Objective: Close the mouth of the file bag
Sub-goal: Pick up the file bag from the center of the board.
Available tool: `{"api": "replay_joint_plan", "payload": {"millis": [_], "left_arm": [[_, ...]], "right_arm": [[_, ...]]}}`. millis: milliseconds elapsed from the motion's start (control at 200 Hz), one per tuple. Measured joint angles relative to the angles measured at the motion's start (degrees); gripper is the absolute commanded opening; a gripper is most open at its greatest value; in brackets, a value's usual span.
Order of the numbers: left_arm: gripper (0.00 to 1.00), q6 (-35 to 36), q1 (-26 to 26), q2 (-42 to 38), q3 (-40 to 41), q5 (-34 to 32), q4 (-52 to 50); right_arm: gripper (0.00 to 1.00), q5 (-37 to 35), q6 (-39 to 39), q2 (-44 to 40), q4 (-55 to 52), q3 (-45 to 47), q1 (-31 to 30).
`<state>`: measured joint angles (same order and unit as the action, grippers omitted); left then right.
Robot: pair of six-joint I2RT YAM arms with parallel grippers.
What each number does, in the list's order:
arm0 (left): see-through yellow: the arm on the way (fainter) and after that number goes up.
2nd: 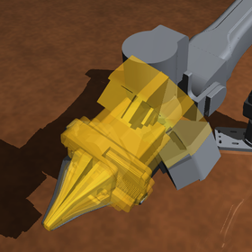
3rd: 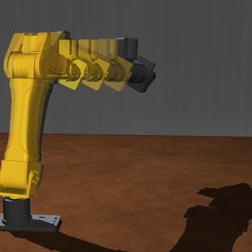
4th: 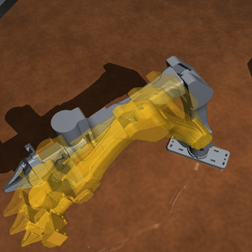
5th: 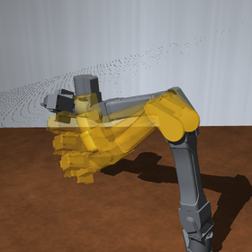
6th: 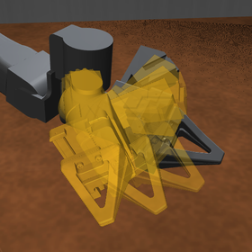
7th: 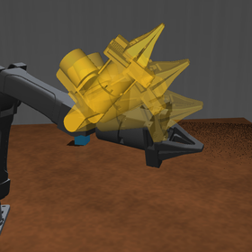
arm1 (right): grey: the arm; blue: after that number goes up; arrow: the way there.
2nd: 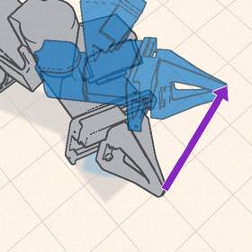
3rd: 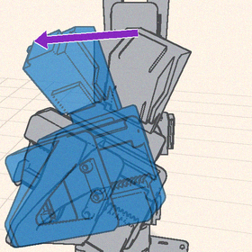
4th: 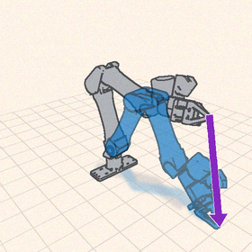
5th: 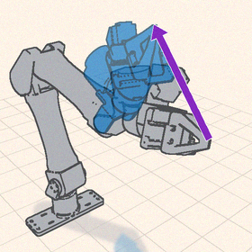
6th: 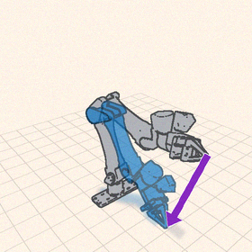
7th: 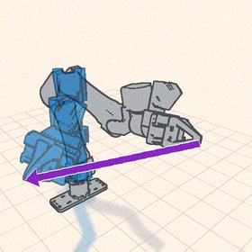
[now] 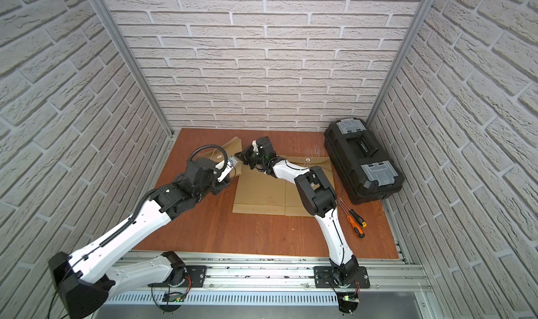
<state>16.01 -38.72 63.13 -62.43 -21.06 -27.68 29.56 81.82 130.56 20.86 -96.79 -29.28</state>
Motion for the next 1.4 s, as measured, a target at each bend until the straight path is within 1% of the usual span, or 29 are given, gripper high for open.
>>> {"api": "replay_joint_plan", "payload": {"millis": [110, 290, 365, 465, 600, 700, 785, 855, 910, 1010, 1100, 1250, 1400], "left_arm": [[0.62, -4.9, 3.5, -0.1, -5.2, 2.6, -3.3], [0.67, -13.2, 10.6, -1.3, -10.2, 11.0, -5.5], [0.68, -16.7, 15.1, -1.9, -10.4, 15.8, -5.3], [0.72, -22.1, 22.7, -1.8, -10.4, 22.8, -4.3], [0.78, -30.4, 31.8, -1.5, -7.9, 32.8, 2.7], [0.78, -38.0, 38.0, 0.6, -5.5, 41.4, 11.0], [0.77, -44.9, 41.6, 5.4, -5.0, 48.0, 18.9], [0.77, -50.2, 42.7, 9.7, -4.9, 52.1, 25.5], [0.79, -54.0, 42.8, 13.1, -4.9, 55.1, 30.9], [0.85, -60.8, 42.4, 18.2, -4.9, 59.7, 40.3], [0.85, -65.5, 41.6, 21.9, -5.3, 63.2, 47.2], [0.83, -69.5, 38.6, 26.1, -8.7, 68.1, 53.0], [0.78, -71.8, 36.8, 26.8, -11.0, 72.3, 58.6]], "right_arm": [[0.03, -0.3, -5.1, -3.7, 2.9, 1.2, 1.3], [0.03, -0.4, -13.4, -10.7, 7.7, 4.7, 3.4], [0.03, -0.2, -16.2, -13.6, 11.2, 7.4, 4.5], [0.03, 0.0, -17.8, -17.0, 18.0, 12.8, 6.2], [0.03, 1.6, -17.9, -19.6, 28.7, 18.7, 8.7], [0.03, 2.7, -16.5, -20.9, 36.2, 21.4, 10.7], [0.03, 3.5, -15.2, -22.3, 40.1, 22.6, 11.9], [0.03, 3.9, -14.4, -23.6, 42.2, 22.9, 13.0], [0.03, 4.2, -13.6, -24.9, 43.7, 22.9, 13.5], [0.03, 5.1, -11.9, -26.8, 46.6, 22.9, 13.6], [0.03, 5.9, -10.4, -27.8, 49.4, 22.9, 13.5], [0.03, 7.4, -8.5, -28.3, 52.3, 23.5, 13.5], [0.03, 8.3, -7.2, -28.6, 54.1, 25.4, 13.8]]}}
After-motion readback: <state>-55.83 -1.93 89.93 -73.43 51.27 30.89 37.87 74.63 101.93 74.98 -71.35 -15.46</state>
